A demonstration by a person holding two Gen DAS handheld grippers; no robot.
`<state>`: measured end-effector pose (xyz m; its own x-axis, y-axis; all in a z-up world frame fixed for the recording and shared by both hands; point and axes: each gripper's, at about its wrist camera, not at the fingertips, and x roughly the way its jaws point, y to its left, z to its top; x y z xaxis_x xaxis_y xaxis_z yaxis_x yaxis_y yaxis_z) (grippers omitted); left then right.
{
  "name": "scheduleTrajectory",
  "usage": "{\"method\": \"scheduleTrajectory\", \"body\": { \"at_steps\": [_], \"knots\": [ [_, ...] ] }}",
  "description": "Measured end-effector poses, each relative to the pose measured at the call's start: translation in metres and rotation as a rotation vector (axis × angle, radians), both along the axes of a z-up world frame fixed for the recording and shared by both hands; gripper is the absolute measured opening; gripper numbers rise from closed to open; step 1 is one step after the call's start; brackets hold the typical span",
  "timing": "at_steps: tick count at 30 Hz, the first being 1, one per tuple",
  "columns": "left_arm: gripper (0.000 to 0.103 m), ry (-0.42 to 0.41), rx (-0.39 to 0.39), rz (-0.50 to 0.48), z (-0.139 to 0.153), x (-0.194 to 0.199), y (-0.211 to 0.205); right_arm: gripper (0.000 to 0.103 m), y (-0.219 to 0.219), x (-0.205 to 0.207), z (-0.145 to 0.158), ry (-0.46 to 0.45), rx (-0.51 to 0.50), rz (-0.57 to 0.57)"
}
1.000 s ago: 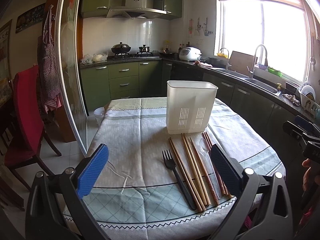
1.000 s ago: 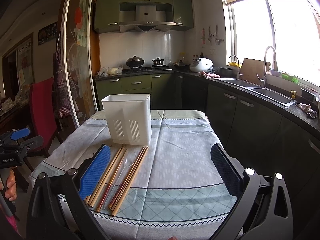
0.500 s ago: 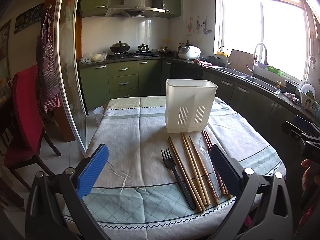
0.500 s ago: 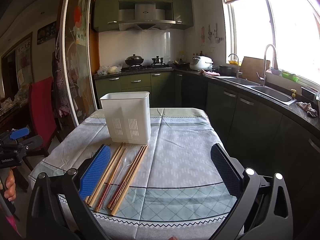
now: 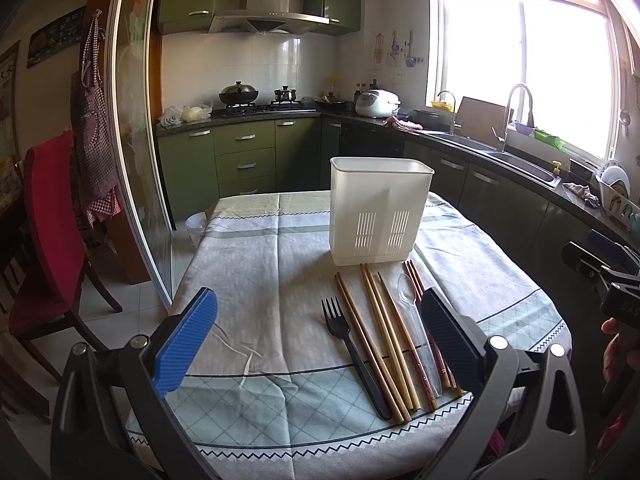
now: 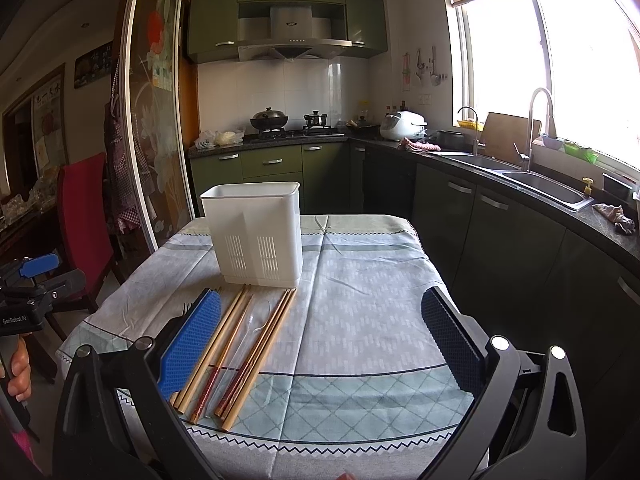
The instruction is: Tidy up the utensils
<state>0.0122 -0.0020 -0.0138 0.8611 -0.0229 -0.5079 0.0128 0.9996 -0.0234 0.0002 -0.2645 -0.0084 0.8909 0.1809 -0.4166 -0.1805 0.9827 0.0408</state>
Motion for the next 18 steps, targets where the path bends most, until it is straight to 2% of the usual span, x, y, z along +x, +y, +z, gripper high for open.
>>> {"method": "scheduleTrajectory", "body": {
  "at_steps": [4,7,9,13,18],
  "knots": [
    [0.097,0.043,-0.003,-0.011,-0.003,0.012,-0.001,0.099,-0.001,0.002,-0.002,0.012,0.004,-0.001],
    [0.097,0.13,-0.022,-0.016,-0.012,0.034,-0.001,0.099,-0.005,0.008,-0.005,0.036,-0.003,-0.008],
    [0.097,0.218,-0.038,-0.006,-0.022,0.053,0.0,0.099,-0.008,0.015,-0.007,0.063,-0.02,-0.006],
    [0.097,0.411,-0.108,-0.024,-0.043,0.092,-0.002,0.099,-0.019,0.04,-0.017,0.18,-0.048,-0.002],
    [0.097,0.553,-0.106,-0.083,-0.057,0.126,-0.021,0.099,-0.033,0.086,-0.037,0.397,-0.011,0.057]
  ]
}}
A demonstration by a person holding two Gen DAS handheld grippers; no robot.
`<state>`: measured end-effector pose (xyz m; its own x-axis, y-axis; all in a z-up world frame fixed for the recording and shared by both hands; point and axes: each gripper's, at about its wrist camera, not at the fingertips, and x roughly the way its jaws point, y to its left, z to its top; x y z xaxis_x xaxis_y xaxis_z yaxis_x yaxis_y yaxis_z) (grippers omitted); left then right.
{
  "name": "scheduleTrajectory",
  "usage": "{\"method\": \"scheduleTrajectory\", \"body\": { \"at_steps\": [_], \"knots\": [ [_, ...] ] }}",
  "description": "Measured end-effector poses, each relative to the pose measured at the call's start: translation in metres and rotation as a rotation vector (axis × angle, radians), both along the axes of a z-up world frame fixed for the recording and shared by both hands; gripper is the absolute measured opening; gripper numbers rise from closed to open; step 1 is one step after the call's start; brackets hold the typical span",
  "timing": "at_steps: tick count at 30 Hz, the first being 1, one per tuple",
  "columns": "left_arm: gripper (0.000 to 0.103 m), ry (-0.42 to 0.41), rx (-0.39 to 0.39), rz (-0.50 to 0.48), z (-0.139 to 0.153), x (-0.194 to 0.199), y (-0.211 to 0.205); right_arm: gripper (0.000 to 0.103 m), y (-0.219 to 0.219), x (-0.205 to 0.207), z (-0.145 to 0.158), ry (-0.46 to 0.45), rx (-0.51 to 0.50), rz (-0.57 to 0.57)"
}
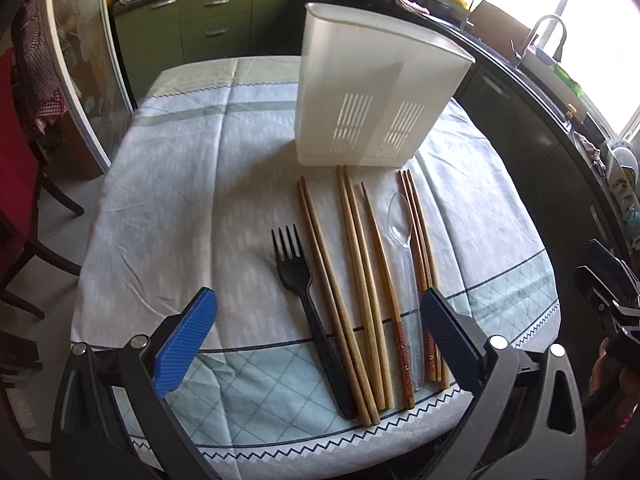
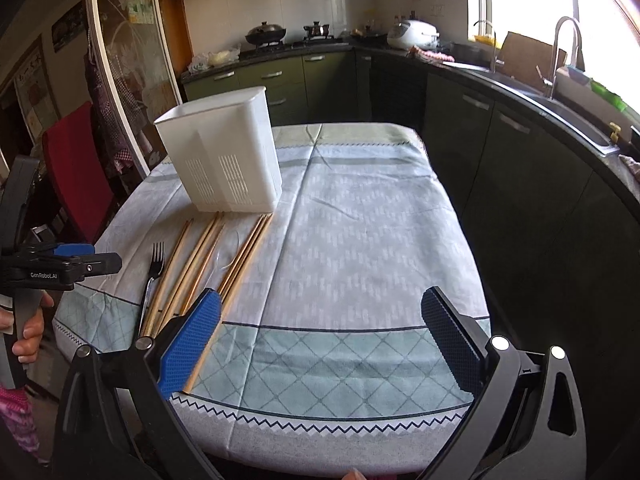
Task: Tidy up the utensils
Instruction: 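Grasp the black fork with the left tool while the right tool approaches the clear spoon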
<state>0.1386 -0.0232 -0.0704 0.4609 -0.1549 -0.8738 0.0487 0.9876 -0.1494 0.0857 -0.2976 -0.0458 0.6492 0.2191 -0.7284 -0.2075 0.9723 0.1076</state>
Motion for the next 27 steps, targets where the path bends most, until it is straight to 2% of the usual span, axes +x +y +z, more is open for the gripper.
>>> {"method": "scheduleTrajectory", "body": {
  "at_steps": [6,9,13,21,23,27],
  "knots": [
    [0.097,0.18,-0.022,-0.023,-0.014,0.025,-0.01,0.099,-0.004,0.035,-0.013,0.154,0.008,0.046],
    [0.097,0.262,-0.035,-0.007,-0.021,0.032,-0.01,0.099,-0.007,0.041,-0.017,0.175,-0.011,0.041],
    [0.095,0.335,-0.055,0.06,-0.03,0.039,-0.005,0.099,-0.004,0.049,-0.017,0.199,-0.019,0.056],
    [0.069,0.401,-0.008,0.155,-0.052,0.05,0.004,0.099,0.005,0.053,-0.016,0.221,-0.035,0.096],
    [0.058,0.412,-0.006,0.18,-0.058,0.053,0.005,0.099,0.007,0.053,-0.016,0.216,-0.035,0.101],
    [0.048,0.419,-0.015,0.22,-0.066,0.056,0.012,0.099,0.009,0.052,-0.018,0.219,-0.037,0.114]
  ]
}}
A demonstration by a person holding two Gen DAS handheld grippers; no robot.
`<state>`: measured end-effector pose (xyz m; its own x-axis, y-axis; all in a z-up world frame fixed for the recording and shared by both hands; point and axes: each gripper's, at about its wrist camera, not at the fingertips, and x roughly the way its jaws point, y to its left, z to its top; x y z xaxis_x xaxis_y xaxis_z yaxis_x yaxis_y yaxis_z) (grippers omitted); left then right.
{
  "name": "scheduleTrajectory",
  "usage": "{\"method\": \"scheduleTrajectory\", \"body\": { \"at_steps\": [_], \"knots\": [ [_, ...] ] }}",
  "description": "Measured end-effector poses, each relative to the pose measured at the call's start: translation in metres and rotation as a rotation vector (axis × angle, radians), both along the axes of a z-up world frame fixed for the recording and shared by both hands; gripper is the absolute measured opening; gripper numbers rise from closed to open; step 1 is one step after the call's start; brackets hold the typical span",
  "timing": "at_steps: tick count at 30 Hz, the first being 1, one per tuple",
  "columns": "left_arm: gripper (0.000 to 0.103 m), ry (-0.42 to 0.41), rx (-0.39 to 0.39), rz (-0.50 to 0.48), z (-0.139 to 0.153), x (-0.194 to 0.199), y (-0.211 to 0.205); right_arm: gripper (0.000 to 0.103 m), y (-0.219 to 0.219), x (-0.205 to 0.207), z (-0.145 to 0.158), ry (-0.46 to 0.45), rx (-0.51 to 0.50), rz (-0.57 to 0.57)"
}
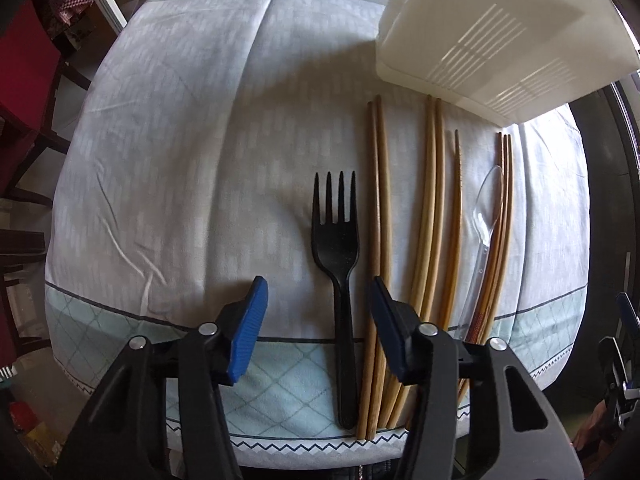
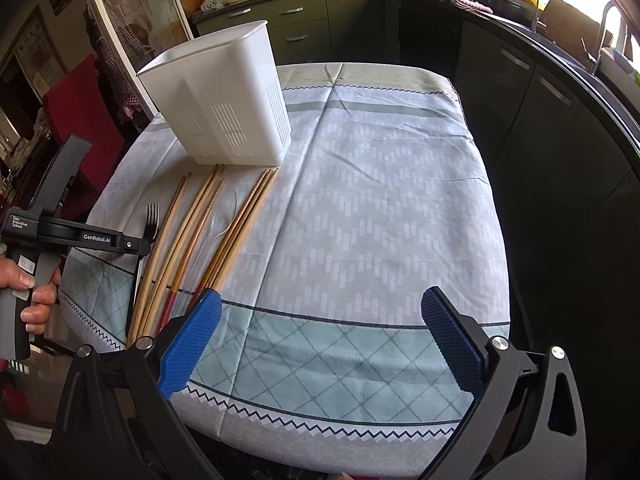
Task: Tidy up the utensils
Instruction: 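Grasp the black fork with the left tool while the right tool approaches the clear spoon, then grasp the clear plastic spoon with the right tool while the left tool holds the fork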
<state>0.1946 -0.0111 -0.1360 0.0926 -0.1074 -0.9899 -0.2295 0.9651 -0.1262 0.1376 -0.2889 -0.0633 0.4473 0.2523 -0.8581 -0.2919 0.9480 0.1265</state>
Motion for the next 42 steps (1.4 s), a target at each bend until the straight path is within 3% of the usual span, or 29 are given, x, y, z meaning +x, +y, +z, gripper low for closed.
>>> {"method": "scheduleTrajectory", "body": {
  "at_steps": [8,15,20,29,31,34,42],
  "knots": [
    [0.017,-0.009,0.009,0.009,0.001,0.002,0.008,0.099,0.005,0.002,-0.002,0.026,0.003,0.022],
    [0.01,-0.008,0.031,-0.05,0.0,-0.01,0.01,0.099,0.025,0.004,0.005,0.03,-0.021,0.063],
    [0.008,-0.024,0.108,-0.115,0.004,-0.006,0.0,0.096,0.046,0.011,0.008,0.072,-0.006,0.104],
    [0.008,-0.051,0.123,-0.127,0.025,-0.002,0.014,0.069,0.085,0.056,-0.017,0.306,0.097,0.109],
    [0.008,-0.055,0.114,-0.131,0.023,0.0,0.02,0.051,0.093,0.065,-0.025,0.339,0.11,0.097],
    [0.008,-0.062,0.113,-0.136,0.027,-0.003,0.027,0.036,0.105,0.075,-0.039,0.392,0.125,0.081],
    [0.008,-0.077,0.109,-0.157,0.023,-0.007,0.033,0.021,0.129,0.085,-0.074,0.48,0.084,0.043]
  ]
}}
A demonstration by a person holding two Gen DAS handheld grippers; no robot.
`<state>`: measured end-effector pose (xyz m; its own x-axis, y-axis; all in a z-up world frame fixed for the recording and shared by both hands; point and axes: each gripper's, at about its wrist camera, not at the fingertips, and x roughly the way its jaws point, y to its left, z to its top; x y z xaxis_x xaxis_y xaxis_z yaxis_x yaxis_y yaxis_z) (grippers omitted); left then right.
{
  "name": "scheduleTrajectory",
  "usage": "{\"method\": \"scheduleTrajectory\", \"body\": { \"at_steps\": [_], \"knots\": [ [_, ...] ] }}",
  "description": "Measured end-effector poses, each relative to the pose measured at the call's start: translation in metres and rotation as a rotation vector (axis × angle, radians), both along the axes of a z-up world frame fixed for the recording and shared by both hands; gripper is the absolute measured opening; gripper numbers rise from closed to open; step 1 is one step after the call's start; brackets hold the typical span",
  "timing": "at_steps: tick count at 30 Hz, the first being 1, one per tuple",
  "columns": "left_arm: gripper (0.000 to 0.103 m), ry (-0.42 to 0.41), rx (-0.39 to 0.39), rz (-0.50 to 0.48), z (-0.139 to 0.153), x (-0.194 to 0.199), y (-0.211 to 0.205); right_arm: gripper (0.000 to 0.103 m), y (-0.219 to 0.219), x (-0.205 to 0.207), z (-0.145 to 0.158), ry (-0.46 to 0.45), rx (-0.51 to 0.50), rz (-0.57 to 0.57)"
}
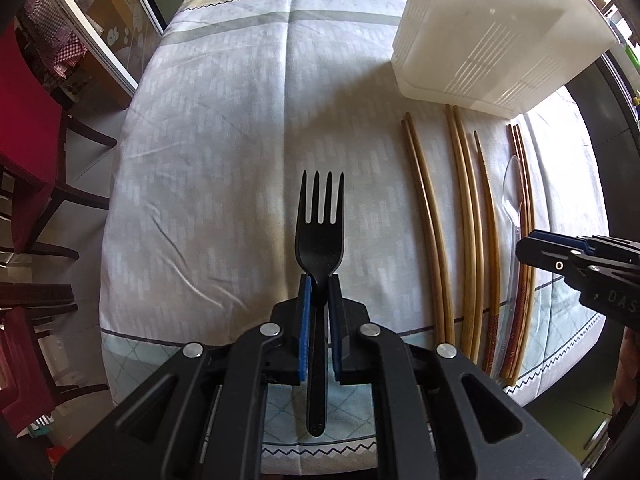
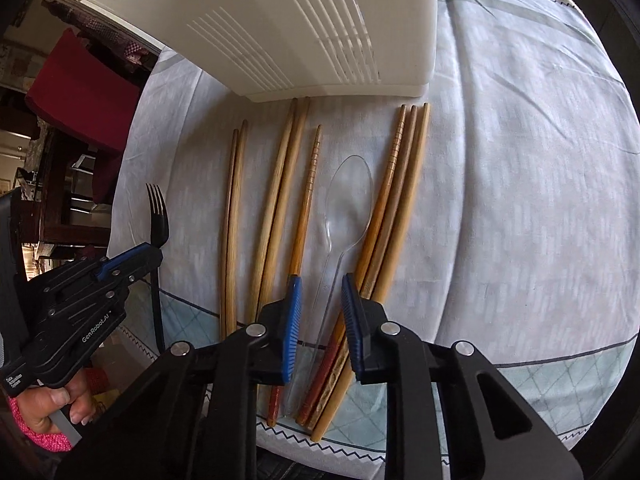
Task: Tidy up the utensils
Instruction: 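Grasp the clear plastic spoon with the right tool while the left tool holds the fork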
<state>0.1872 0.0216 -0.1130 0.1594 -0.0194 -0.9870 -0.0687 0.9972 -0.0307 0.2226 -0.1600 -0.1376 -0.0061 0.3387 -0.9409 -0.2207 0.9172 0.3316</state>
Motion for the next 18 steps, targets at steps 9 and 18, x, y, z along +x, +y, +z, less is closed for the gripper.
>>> {"method": "scheduleTrajectory", "body": {
  "at_steps": [9,18],
  "knots": [
    [0.008,-0.023,-0.001,-0.029,0.007,-0.001,-0.007,0.019,0.022,0.006,-0.01,-0.011,-0.076,-0.011],
    [0.008,-0.063,-0.004,-0.039,0.019,-0.003,-0.006,0.009,0.038,-0.004,-0.008,-0.098,-0.043,-0.008]
  ]
}}
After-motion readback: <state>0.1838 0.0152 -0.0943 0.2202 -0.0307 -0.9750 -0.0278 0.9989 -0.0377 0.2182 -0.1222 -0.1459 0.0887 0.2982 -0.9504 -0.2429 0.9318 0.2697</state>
